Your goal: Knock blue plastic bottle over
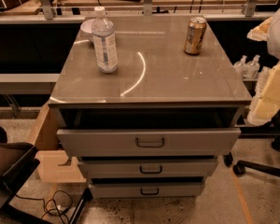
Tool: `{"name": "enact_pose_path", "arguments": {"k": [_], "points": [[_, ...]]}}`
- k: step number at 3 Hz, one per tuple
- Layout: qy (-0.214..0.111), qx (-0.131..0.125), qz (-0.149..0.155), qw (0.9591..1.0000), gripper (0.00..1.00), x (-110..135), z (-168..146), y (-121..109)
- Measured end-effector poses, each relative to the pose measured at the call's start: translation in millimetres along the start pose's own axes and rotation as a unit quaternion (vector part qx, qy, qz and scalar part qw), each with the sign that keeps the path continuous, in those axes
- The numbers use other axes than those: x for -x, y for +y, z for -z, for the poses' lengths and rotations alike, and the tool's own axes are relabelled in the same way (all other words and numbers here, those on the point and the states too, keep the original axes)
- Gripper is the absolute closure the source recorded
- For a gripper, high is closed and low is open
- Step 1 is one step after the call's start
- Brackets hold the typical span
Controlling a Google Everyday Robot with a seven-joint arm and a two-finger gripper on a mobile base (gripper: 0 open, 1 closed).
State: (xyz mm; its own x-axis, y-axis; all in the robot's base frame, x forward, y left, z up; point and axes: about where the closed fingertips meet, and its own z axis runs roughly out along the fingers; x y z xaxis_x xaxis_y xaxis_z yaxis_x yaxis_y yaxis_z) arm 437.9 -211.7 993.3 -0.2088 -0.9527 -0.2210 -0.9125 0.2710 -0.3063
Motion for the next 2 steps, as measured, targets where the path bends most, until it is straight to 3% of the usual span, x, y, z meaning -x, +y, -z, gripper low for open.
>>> {"name": "enact_pose_path", "arguments": {"k": [2], "points": [[-0.013,-0.008,-0.003,0.9999,0.0,3.6,-2.1,-2.8]]}}
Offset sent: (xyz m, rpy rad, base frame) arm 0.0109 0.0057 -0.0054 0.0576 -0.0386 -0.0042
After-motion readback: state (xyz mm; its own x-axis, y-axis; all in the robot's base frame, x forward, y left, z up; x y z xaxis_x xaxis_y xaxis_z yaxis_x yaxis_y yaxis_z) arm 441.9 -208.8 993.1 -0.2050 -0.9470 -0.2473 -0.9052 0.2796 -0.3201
